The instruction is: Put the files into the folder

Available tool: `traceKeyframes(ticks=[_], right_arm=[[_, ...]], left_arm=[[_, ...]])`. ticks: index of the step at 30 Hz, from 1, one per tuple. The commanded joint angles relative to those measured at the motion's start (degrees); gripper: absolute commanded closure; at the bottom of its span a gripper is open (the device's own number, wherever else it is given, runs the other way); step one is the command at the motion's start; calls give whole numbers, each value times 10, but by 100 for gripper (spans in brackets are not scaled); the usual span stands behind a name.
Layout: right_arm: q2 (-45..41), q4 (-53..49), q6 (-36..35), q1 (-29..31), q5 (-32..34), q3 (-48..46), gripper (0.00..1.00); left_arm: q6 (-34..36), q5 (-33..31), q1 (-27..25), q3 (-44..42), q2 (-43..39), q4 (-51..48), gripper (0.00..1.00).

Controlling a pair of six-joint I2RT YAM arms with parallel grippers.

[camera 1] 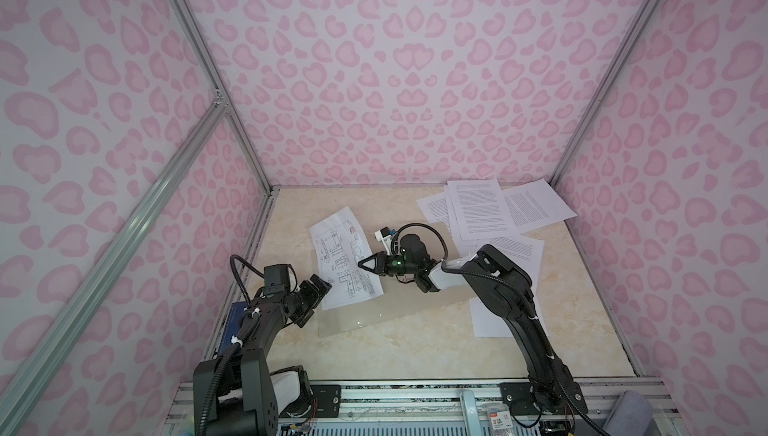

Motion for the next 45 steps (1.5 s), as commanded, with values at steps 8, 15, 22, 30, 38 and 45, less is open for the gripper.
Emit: traceKeyframes(ticks=[8, 15, 22, 30, 38, 45], right_arm=[[-16, -142, -91, 1, 30, 23, 72], [0, -274, -164, -14, 34, 120, 52], [45, -380, -209, -26, 23, 214, 52], [15, -368, -225, -15, 34, 165, 73], [-8, -401, -280, -1, 42, 160, 92], [-12, -359, -269, 5, 9, 142, 100]], left_arm=[[-9, 23, 0, 15, 5, 1, 2], [-11, 22, 1, 19, 9, 4, 2], [-13, 21, 1, 23, 13, 3, 2], [-12, 20, 1, 28, 22, 5, 2], [-6, 23, 1, 31, 23, 3, 2], [-2, 24, 1, 30, 19, 2, 2]])
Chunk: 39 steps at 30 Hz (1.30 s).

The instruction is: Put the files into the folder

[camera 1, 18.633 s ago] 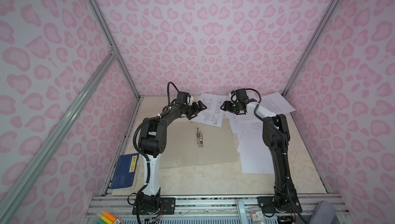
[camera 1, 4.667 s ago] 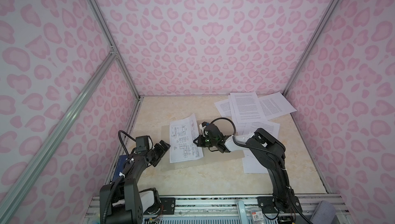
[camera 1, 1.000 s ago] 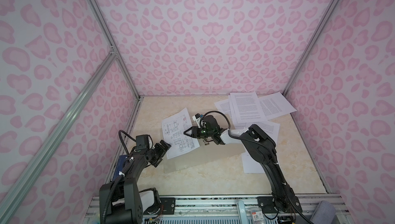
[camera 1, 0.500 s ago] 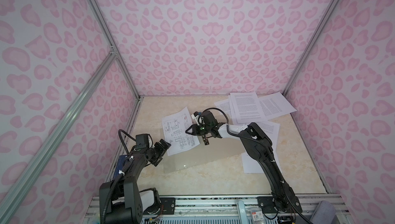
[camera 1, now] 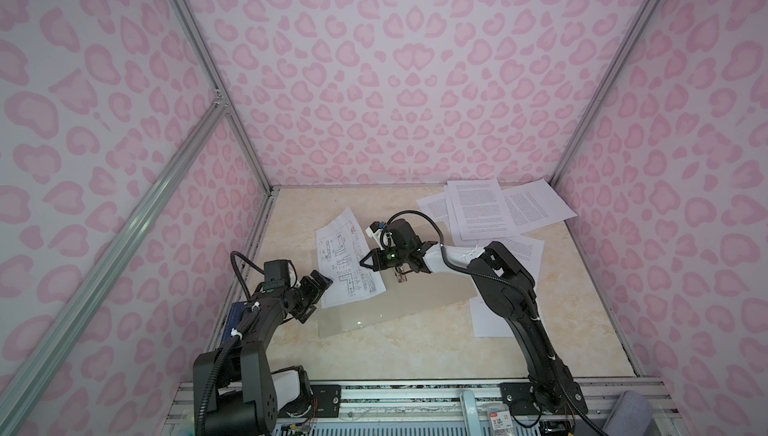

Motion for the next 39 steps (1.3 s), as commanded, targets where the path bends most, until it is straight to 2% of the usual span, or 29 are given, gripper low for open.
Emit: traceKeyframes(ticks=[1, 6, 12, 16, 24, 26, 31, 34, 39], right_arm=[[0, 33, 4, 1, -26, -12, 100], [-3, 87, 27, -8, -64, -32, 100], [13, 65, 14, -7, -105, -4, 100], [29, 55, 16, -7, -112, 14, 100], [38, 57, 37, -24, -101, 14, 100], [32, 66, 46, -28, -94, 2, 100], [16, 94, 75, -29, -69, -33, 100], [17, 111, 86, -28, -71, -35, 100], [18, 128, 97, -29, -72, -56, 100]], left_arm=[[9, 3, 0, 5, -4, 1, 2], [10, 5, 0, 7, -1, 5, 2], [8, 11, 0, 16, 3, 7, 2], [0, 22, 1, 33, 8, 10, 2], [-10, -16, 17, 116, 37, -2, 2], [-17, -11, 18, 137, 60, 12, 9], [-30, -21, 18, 187, 119, 29, 35], [-36, -15, 16, 212, 157, 34, 44], [-45, -22, 0, 238, 203, 41, 51]])
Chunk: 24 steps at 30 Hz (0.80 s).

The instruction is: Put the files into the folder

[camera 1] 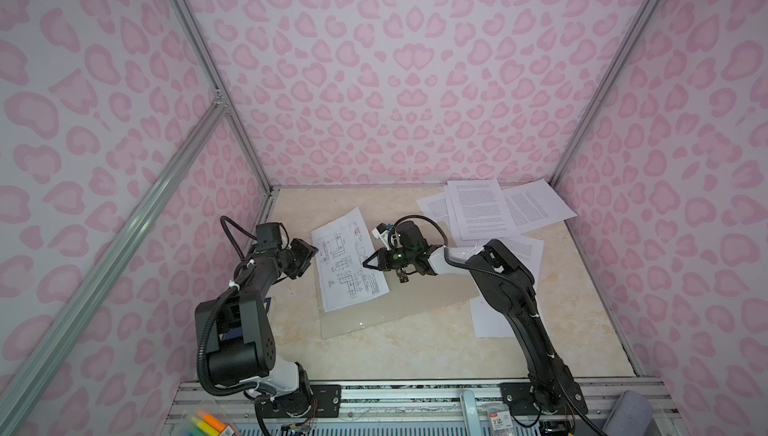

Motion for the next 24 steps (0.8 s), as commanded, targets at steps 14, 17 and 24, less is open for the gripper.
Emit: traceKeyframes(ticks=[14, 17, 24], right_arm=[[-10, 64, 43, -6, 15, -42, 100], [-8, 64, 44, -6, 15, -40, 100], [-7, 66, 48, -7, 15, -39, 100]], left_arm=[[-35, -39, -19, 63, 119, 37, 81], [-39, -41, -20, 71, 139, 41, 84], [-43, -59, -20, 83, 161, 42, 94]])
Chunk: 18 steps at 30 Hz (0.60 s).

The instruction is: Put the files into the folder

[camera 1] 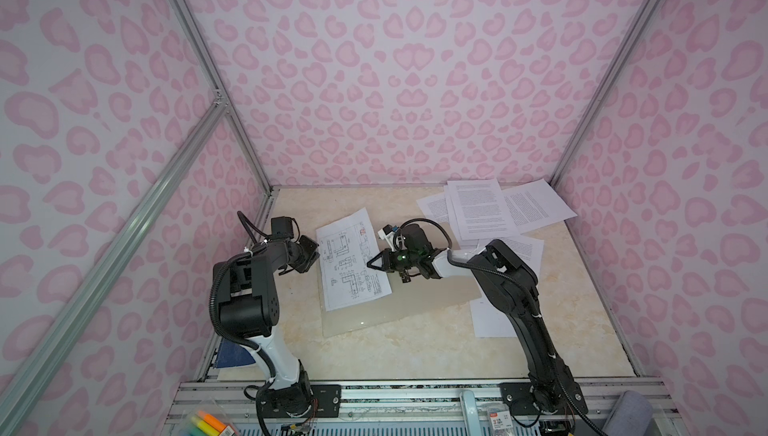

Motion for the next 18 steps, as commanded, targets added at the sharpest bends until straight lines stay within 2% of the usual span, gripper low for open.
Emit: traceKeyframes(ticks=[1, 13, 18], right_arm=[[6, 14, 2, 0, 4, 1, 100], [10, 12, 3, -3, 2, 2, 100], [4, -20, -12, -2, 1, 8, 100]], left_arm=[[-5, -15, 0, 12, 10, 9, 94], [-10, -28, 0, 13, 36, 10, 97], [-12, -46, 0, 7, 39, -4, 97]])
